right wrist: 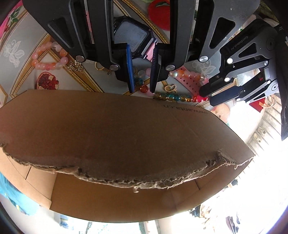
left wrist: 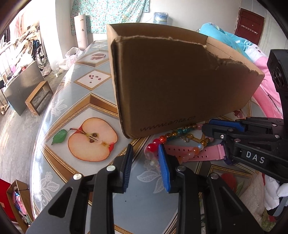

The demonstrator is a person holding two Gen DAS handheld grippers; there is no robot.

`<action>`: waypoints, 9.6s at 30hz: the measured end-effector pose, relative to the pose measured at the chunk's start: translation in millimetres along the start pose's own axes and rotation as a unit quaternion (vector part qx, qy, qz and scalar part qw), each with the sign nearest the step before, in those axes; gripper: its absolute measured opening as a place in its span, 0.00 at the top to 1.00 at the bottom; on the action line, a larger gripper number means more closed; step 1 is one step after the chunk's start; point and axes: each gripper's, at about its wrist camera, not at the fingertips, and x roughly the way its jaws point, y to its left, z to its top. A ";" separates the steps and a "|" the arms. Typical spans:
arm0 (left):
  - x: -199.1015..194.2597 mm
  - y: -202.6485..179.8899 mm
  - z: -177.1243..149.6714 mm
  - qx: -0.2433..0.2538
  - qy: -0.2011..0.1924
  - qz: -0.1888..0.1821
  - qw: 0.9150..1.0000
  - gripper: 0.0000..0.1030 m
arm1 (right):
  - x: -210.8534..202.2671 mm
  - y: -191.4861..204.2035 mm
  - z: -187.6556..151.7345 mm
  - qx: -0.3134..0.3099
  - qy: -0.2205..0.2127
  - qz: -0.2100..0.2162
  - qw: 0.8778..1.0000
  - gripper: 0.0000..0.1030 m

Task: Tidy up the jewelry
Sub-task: 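Close the right gripper on the multicolour bead bracelet and lift it, then carry the bracelet over the cardboard box and open the right gripper, then withdraw the right gripper from the box toward the pink watch, then grasp the pink strap with the right gripper while the left gripper grasps the watch head, then carry the pink watch into the box and open both grippers, then lift both grippers out of the box and back from it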

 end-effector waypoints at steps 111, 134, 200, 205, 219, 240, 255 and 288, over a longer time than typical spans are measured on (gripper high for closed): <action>-63.0 -0.5 4.9 0.028 -0.078 -0.050 0.995 0.84 | -85.3 -22.6 -60.1 -0.071 -0.062 0.085 0.992 0.46; -26.3 -54.2 -39.5 0.178 -0.017 -0.057 0.982 0.72 | -73.5 -7.8 -91.4 -0.150 -0.010 0.072 0.986 0.63; 23.3 -75.3 11.4 0.199 0.057 -0.134 0.969 0.89 | -125.0 -56.6 -110.7 -0.159 0.025 -0.019 0.987 0.80; 12.9 -78.4 12.6 0.194 0.038 -0.130 0.972 0.89 | -135.8 -56.1 -112.5 -0.138 -0.008 -0.050 0.989 0.98; -105.5 -83.0 67.5 0.203 -0.107 -0.146 0.962 0.97 | -258.9 -70.3 -44.3 -0.093 -0.153 -0.018 0.984 0.99; 130.0 -38.7 208.9 0.031 0.258 -0.115 0.959 0.97 | -27.6 -94.2 122.4 -0.154 0.214 -0.033 0.964 0.95; 105.1 -36.1 205.2 0.014 0.193 -0.095 0.976 0.74 | -143.6 -109.5 117.6 -0.078 -0.008 -0.036 0.996 0.79; 136.3 -68.5 219.0 -0.035 0.242 -0.095 0.965 0.69 | -217.4 -41.4 -125.6 0.071 -0.062 0.154 0.984 0.73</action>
